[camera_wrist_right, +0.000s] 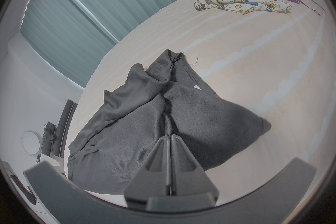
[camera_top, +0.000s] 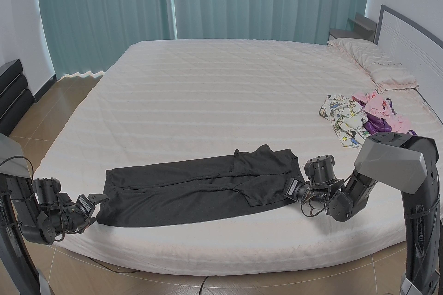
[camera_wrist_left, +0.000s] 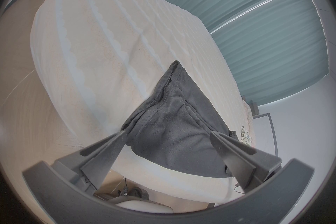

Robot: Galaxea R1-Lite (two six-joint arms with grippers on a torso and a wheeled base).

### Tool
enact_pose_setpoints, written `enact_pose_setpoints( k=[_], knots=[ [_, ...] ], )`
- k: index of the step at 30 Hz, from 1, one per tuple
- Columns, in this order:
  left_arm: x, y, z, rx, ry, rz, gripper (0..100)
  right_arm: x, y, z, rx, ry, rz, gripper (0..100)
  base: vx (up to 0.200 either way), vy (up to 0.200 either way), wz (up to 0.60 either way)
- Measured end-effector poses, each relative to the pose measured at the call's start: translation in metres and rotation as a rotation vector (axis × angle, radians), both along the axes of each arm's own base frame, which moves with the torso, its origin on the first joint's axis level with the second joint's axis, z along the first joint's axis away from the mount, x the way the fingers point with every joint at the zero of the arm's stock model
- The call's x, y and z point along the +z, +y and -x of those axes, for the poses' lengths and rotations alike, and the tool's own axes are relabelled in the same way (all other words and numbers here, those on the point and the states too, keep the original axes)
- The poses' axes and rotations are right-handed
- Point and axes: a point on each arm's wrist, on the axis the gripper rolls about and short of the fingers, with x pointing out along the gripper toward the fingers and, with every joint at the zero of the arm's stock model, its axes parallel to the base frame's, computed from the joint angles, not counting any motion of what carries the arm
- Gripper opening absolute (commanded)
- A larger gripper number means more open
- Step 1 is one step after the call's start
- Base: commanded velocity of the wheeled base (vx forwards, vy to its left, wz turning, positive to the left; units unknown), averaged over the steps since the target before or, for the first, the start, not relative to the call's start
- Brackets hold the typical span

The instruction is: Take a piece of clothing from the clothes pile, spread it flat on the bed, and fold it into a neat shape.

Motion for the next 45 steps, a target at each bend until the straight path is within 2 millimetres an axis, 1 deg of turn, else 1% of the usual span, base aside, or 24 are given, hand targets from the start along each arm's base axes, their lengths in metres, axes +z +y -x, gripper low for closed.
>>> enact_pose_setpoints(
  k=[1, 7, 12, 18, 24, 30, 36, 41, 45],
  knots=[
    [0.000, 0.000, 0.000, -0.001, 0.000, 0.000, 100, 0.000, 0.000, 0.000, 0.000, 0.002, 0.001, 100, 0.000, 0.000, 0.00],
    [0.001, 0.000, 0.000, -0.007, -0.004, -0.006, 100, 0.000, -0.002, 0.003, 0.000, 0.008, -0.002, 100, 0.000, 0.000, 0.00],
    [0.005, 0.000, 0.001, 0.007, -0.013, -0.007, 100, 0.015, -0.004, 0.002, -0.019, -0.019, -0.037, 100, 0.000, 0.000, 0.00],
    [0.013, 0.000, 0.002, 0.046, -0.040, 0.018, 100, 0.037, -0.010, 0.004, -0.079, -0.039, -0.121, 100, 0.200, 0.000, 0.00],
    [0.020, 0.001, 0.002, 0.057, -0.068, 0.021, 100, 0.045, -0.016, 0.010, -0.106, -0.055, -0.158, 100, 0.200, 0.000, 0.00],
    [0.023, 0.001, 0.001, 0.053, -0.084, 0.011, 100, 0.044, -0.023, 0.015, -0.115, -0.078, -0.168, 100, 0.200, 0.000, 0.00],
    [0.027, 0.001, 0.003, 0.038, -0.100, -0.023, 100, 0.042, -0.024, 0.020, -0.115, -0.065, -0.162, 100, 0.000, 0.000, 0.00],
    [0.027, 0.002, 0.007, -0.047, -0.118, -0.151, 100, 0.041, -0.023, 0.022, -0.110, -0.063, -0.161, 100, 0.000, 0.000, 0.00],
    [0.023, 0.001, 0.008, -0.131, -0.118, -0.261, 100, 0.041, -0.022, 0.024, -0.102, -0.075, -0.164, 100, 0.000, 0.000, 0.00]
  ],
)
